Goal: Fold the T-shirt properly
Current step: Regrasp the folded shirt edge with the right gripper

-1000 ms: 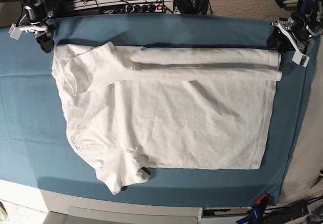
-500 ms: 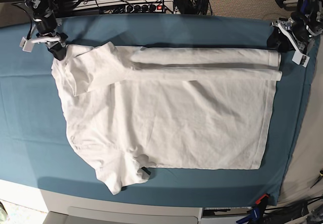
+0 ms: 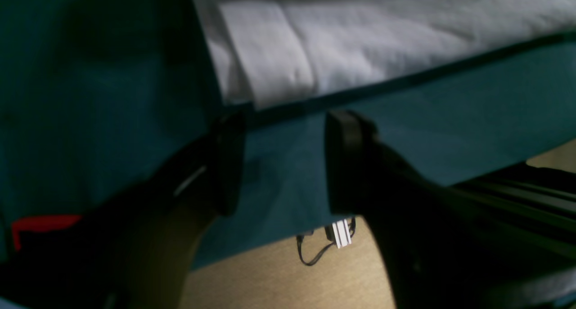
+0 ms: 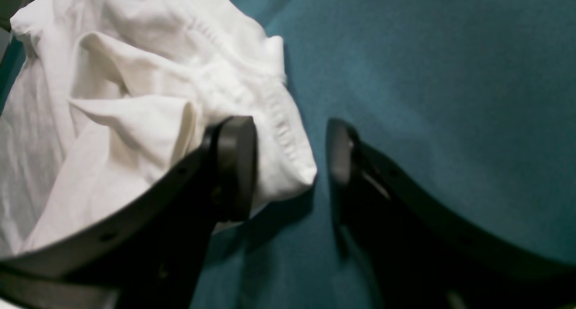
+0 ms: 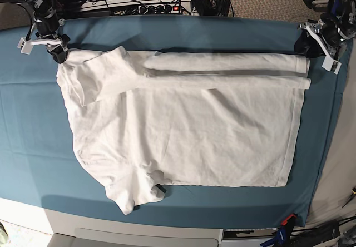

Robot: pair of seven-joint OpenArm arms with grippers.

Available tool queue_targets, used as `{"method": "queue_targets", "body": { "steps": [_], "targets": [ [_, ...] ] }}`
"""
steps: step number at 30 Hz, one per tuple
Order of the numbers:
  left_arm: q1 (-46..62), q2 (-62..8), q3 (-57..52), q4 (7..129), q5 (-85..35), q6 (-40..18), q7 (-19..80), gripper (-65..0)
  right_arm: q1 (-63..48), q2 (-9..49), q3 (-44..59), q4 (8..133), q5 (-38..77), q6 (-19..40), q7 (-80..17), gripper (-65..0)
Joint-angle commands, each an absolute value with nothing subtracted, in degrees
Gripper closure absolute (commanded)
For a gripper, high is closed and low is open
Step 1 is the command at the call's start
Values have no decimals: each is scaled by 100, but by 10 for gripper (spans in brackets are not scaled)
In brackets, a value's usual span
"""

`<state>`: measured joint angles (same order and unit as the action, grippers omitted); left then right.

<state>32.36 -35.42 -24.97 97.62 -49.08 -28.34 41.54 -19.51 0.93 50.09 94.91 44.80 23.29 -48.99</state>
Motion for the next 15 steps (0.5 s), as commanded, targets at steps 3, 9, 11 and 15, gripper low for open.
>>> {"method": "queue_targets", "body": {
  "steps": [3, 9, 11, 15],
  "targets": [
    [3240, -3651, -2563, 9841, -4958, -2858, 4049, -297, -1953, 158, 5030, 9588, 4497, 2327, -4816, -261],
    [3238, -3651, -2563, 9841, -4974, -2858, 4049, -297, -1970, 158, 4936, 9588, 4560, 2331, -4987, -230],
    [3238, -3651, -2563, 9841, -4971, -2853, 4049, -297, -1970, 156, 4838, 9588, 4556, 2331, -4993, -166],
    [3232, -3651, -2563, 9841, -5061, -2580, 4106, -296, -1968, 158, 4646, 9588, 4421, 2329, -4963, 0]
  ]
}}
